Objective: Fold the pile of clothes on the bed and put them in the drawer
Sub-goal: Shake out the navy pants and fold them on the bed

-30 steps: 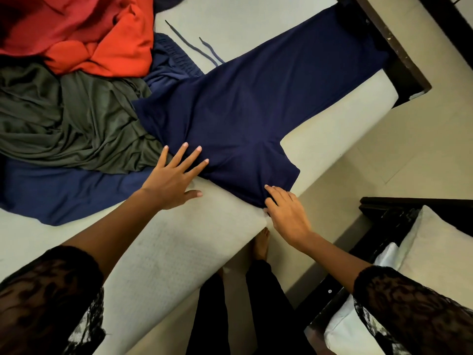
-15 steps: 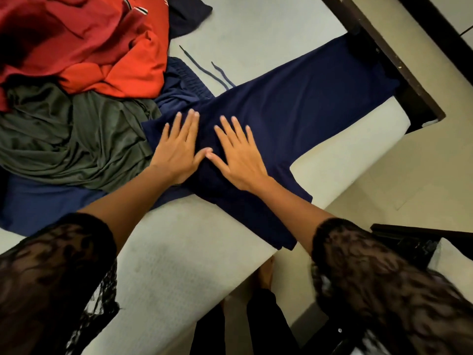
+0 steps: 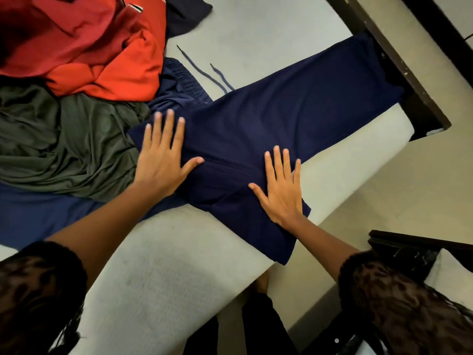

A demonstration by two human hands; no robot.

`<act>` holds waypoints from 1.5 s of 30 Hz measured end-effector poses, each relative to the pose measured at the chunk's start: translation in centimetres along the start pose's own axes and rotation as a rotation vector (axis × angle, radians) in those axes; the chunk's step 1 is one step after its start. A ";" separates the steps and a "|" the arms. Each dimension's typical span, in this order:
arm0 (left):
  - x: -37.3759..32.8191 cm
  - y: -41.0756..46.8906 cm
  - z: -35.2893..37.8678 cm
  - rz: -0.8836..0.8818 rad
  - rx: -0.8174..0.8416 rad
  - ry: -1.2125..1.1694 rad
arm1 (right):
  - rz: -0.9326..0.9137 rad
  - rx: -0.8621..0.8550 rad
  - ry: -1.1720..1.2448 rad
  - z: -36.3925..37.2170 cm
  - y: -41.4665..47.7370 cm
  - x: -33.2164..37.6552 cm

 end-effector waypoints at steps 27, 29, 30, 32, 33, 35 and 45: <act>-12.4 -8.5 2.7 0.734 -0.008 -0.034 | -0.672 0.037 0.071 -2.4 -8.4 -2.3; -11.9 -7.8 1.5 0.581 -0.021 -0.202 | -0.412 0.115 0.255 -4.2 -5.6 -2.1; -11.1 -7.0 1.0 0.414 -0.002 -0.354 | -0.268 0.161 0.362 -5.1 -4.0 -2.4; -8.8 -5.4 0.2 0.031 0.019 -0.603 | 0.003 0.238 0.588 -7.1 0.2 -3.0; -7.7 -4.6 -0.2 -0.120 -0.006 -0.683 | 0.064 0.242 0.640 -8.0 2.7 -3.3; -5.6 -2.8 -1.3 -0.341 -0.068 -0.764 | 0.095 0.300 0.694 -9.2 7.7 -2.7; -0.5 -0.2 -0.3 -0.827 -0.033 -0.791 | 0.058 -0.080 0.381 -7.7 13.8 2.2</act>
Point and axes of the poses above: each hand's wrist, its own y-axis towards the middle knuckle, its own z-axis out of the palm, x = y × z, the point moved 7 cm from there along y, towards the middle knuckle, and after that the axes turned 2 degrees about z, right-handed, at the moved point
